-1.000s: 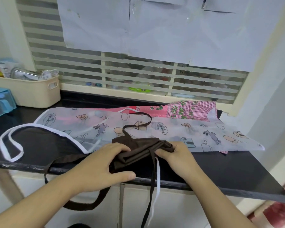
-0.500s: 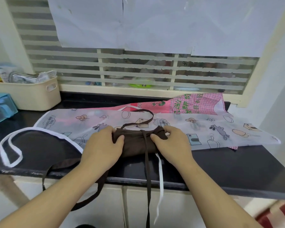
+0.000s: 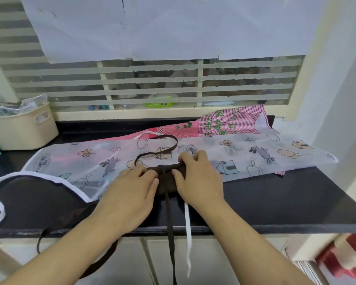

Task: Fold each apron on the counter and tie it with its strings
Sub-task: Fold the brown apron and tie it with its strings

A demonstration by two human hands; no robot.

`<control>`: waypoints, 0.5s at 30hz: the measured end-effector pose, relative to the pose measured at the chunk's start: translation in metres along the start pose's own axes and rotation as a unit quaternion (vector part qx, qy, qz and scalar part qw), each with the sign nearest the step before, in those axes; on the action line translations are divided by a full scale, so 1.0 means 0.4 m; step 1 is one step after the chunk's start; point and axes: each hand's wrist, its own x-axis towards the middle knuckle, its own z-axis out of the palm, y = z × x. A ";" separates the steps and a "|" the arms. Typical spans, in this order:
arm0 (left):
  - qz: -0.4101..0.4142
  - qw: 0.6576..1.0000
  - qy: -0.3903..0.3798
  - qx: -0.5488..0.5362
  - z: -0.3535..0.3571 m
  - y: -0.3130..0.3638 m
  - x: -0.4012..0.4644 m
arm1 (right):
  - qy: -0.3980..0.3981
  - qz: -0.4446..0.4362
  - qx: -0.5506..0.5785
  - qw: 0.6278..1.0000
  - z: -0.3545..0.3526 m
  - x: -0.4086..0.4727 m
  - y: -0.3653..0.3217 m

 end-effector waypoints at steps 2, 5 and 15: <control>-0.013 1.000 -0.014 -0.005 -0.013 0.000 0.008 | -0.001 0.000 0.001 1.000 0.003 0.001 -0.001; -0.045 0.999 -0.017 0.007 -0.005 -0.015 0.025 | -0.009 0.012 0.024 1.000 0.004 0.004 0.007; -0.117 0.988 -0.070 0.074 0.039 -0.056 0.039 | -0.093 0.092 0.126 0.983 -0.019 0.013 0.014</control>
